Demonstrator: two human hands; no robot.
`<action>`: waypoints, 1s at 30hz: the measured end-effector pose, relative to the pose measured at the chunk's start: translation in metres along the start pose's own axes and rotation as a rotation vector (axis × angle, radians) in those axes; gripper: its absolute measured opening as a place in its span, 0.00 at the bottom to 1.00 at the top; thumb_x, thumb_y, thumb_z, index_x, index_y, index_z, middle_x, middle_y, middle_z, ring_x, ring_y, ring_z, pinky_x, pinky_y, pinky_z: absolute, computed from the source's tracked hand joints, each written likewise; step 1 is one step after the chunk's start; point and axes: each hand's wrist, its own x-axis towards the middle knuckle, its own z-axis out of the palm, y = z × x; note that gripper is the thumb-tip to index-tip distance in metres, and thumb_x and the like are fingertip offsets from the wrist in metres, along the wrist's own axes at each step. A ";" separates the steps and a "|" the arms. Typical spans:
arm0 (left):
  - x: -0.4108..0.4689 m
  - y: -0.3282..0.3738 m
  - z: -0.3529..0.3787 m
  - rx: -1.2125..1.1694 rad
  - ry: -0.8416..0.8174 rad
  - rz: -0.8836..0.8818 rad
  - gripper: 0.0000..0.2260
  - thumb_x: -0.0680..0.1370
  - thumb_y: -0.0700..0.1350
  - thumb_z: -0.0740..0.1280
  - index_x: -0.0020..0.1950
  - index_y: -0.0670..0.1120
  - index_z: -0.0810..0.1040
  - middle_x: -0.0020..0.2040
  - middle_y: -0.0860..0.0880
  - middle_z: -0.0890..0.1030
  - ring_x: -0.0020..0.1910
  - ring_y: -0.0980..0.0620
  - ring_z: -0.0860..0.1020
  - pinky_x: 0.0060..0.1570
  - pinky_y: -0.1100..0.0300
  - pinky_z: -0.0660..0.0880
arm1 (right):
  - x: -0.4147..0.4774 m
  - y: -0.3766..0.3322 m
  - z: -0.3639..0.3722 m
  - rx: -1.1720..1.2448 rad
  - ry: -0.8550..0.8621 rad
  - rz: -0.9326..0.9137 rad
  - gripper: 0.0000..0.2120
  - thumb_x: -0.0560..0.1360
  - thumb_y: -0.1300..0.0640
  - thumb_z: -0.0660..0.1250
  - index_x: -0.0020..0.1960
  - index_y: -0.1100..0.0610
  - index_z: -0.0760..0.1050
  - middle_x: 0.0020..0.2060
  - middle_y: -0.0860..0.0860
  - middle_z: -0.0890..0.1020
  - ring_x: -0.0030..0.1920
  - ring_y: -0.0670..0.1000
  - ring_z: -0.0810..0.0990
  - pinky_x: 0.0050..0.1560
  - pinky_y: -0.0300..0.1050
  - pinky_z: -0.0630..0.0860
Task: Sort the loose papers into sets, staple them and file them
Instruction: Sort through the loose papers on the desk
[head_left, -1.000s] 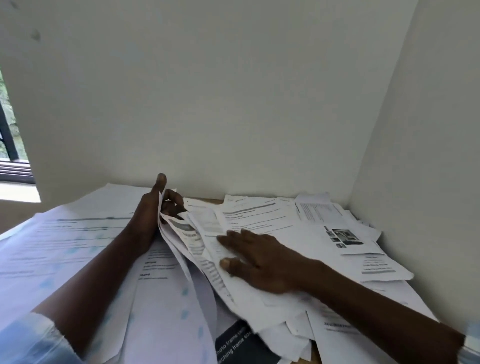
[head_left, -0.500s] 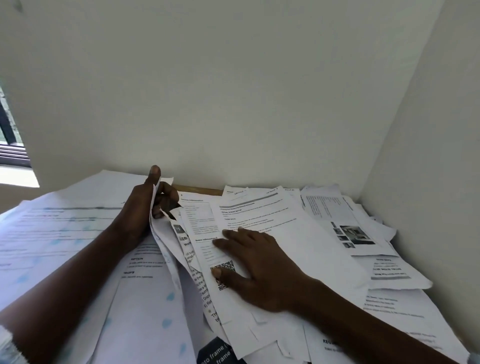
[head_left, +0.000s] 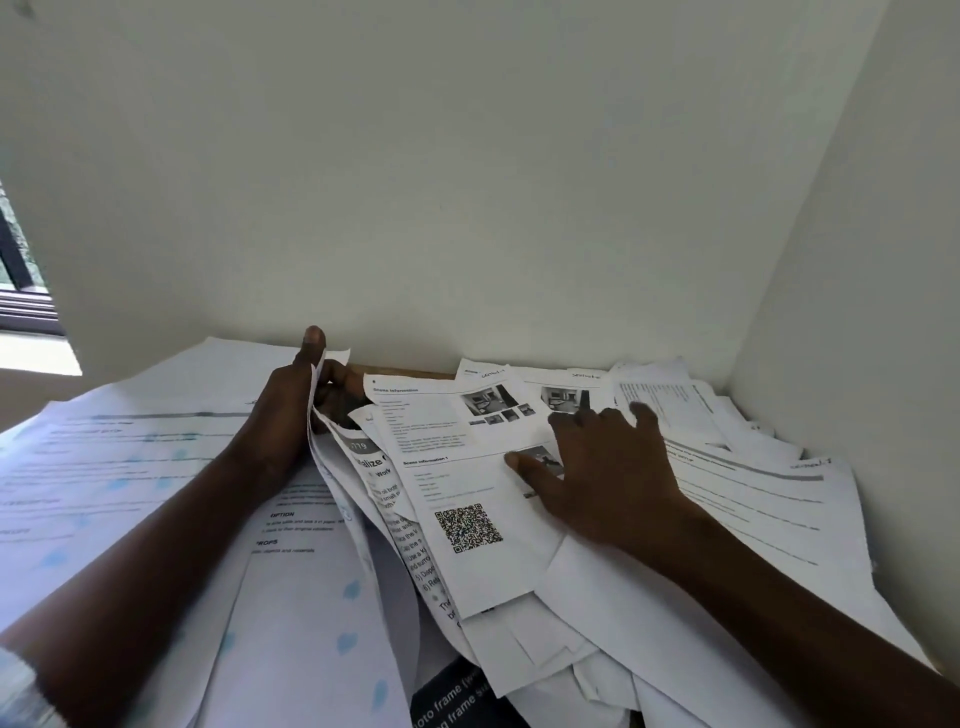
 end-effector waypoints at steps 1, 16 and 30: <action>-0.001 0.001 0.001 0.008 -0.004 0.000 0.35 0.66 0.79 0.67 0.35 0.46 0.81 0.42 0.35 0.78 0.45 0.37 0.73 0.50 0.45 0.68 | 0.003 0.000 0.007 0.081 -0.013 0.012 0.38 0.77 0.24 0.45 0.70 0.51 0.70 0.67 0.52 0.78 0.68 0.56 0.74 0.73 0.62 0.59; -0.011 0.004 0.007 0.146 -0.021 0.100 0.34 0.75 0.76 0.57 0.33 0.48 0.82 0.38 0.39 0.69 0.37 0.42 0.66 0.37 0.53 0.62 | -0.003 -0.007 0.039 0.471 -0.030 -0.229 0.37 0.75 0.27 0.45 0.74 0.46 0.69 0.74 0.47 0.71 0.75 0.50 0.66 0.75 0.54 0.62; -0.013 0.002 0.008 0.172 -0.073 0.146 0.37 0.70 0.79 0.64 0.35 0.44 0.82 0.47 0.33 0.83 0.47 0.36 0.79 0.56 0.40 0.71 | -0.003 0.003 0.014 0.565 0.209 -0.241 0.23 0.79 0.30 0.59 0.59 0.46 0.78 0.40 0.43 0.81 0.46 0.49 0.78 0.54 0.52 0.76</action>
